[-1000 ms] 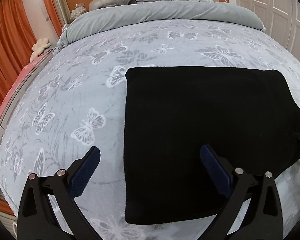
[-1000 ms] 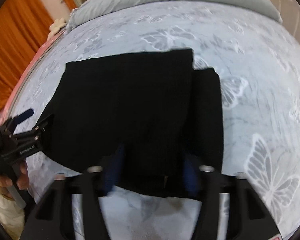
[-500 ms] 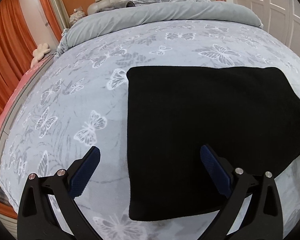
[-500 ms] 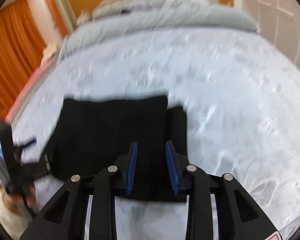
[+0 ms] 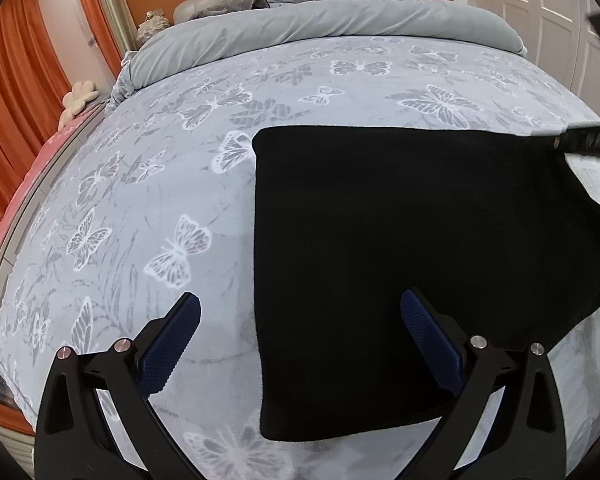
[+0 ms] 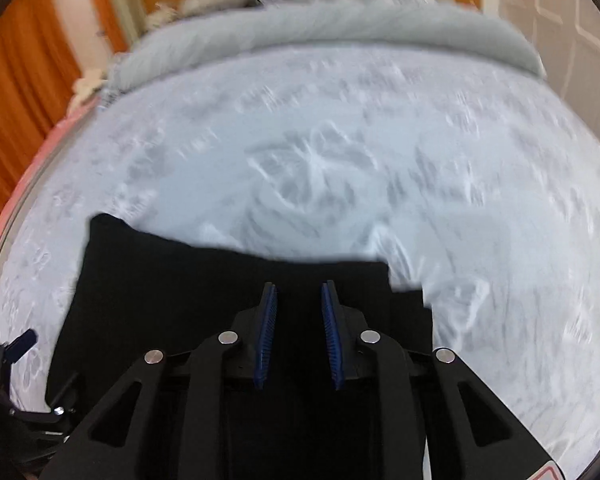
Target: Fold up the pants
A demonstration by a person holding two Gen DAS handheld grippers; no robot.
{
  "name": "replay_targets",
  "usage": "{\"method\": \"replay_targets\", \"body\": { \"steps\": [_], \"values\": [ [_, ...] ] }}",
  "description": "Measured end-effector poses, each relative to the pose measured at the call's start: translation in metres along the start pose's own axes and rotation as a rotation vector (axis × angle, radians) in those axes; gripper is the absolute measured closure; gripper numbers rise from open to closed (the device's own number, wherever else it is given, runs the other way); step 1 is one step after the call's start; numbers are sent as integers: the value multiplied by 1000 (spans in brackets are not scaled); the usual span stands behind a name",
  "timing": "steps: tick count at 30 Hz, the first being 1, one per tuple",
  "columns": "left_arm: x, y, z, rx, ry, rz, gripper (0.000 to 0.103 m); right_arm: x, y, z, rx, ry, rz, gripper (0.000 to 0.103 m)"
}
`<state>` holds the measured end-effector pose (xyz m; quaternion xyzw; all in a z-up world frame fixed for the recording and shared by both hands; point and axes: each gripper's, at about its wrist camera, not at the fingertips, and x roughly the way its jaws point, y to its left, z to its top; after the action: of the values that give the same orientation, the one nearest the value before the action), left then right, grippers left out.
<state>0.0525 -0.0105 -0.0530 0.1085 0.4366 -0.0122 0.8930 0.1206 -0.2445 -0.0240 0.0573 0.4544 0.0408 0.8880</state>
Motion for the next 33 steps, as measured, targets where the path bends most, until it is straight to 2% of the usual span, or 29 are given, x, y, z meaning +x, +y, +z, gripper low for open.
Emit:
{"method": "replay_targets", "body": {
  "steps": [1,2,3,4,6,7,8,9,11,14,16,18,23,25,28,33],
  "values": [
    [0,0,0,0,0,-1,5,5,1,1,-22,-3,-22,80],
    [0,0,-1,-1,1,-2,5,17,-2,0,-25,35,-43,83],
    [0,-1,-1,0,0,-6,5,32,-9,-3,-4,82,-35,84],
    [0,0,-2,2,-1,-7,5,35,-17,-1,32,78,-14,84],
    [-2,0,-3,3,-3,-4,5,21,-20,0,71,71,5,82],
    [-2,1,-3,2,-3,-5,5,2,-15,0,43,41,-18,76],
    [-2,3,-3,-4,-1,-11,5,-9,-12,-2,20,23,-27,74],
    [-2,5,-3,-10,1,-16,5,-19,-10,-8,1,18,-28,72],
    [-3,7,-1,-25,6,-25,5,-35,-15,-29,15,57,-4,60],
    [-5,8,-1,-28,4,-29,5,-44,-23,-66,55,140,27,58],
    [-7,9,-2,-35,2,-34,5,-45,-23,-84,49,163,54,54],
    [-8,12,-2,-49,8,-51,5,-40,-19,-92,5,167,38,52],
    [-4,19,-4,-103,47,-114,5,-39,-19,-97,-19,163,51,50],
    [-2,21,-4,-112,55,-111,5,-41,-21,-96,-27,172,52,50],
    [-3,23,-4,-117,46,-90,5,-48,-26,-97,-20,180,44,42],
    [-8,25,-3,-116,32,-112,5,-42,-25,-104,-27,202,49,38]
  ]
}}
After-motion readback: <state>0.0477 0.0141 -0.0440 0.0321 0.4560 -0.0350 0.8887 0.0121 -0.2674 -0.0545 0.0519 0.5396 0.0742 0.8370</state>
